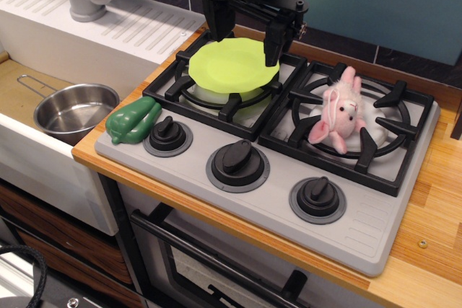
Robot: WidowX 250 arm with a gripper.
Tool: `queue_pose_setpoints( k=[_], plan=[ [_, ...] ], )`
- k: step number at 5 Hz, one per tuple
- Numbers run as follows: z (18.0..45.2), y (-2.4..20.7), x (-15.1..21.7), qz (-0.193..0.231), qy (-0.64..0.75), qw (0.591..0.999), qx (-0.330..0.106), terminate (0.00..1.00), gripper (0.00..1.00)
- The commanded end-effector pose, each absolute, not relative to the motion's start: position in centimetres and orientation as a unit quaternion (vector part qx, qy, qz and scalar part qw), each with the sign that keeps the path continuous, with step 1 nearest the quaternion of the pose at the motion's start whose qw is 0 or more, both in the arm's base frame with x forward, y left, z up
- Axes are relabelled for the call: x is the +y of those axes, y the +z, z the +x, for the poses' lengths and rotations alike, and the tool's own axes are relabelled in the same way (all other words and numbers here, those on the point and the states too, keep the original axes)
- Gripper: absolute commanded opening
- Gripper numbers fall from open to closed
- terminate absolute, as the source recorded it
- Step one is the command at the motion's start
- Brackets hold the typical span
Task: End effector reaching stuffedrabbit
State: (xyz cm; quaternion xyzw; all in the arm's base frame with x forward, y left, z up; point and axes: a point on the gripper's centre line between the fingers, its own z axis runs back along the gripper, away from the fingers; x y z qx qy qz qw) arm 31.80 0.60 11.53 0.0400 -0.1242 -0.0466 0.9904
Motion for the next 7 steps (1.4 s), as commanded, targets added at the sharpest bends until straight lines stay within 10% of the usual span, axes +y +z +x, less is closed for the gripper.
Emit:
queue_pose_setpoints(
  k=[1, 4, 7],
  plan=[
    [31.8, 11.5, 0.6, 0.040, -0.047, 0.990, -0.124, 0.00, 1.00],
    [37.8, 9.4, -5.7, 0.007, 0.020, 0.989, -0.145, 0.00, 1.00],
    [36.9, 6.3, -7.9, -0.014, 0.040, 0.989, -0.144, 0.00, 1.00]
  ],
)
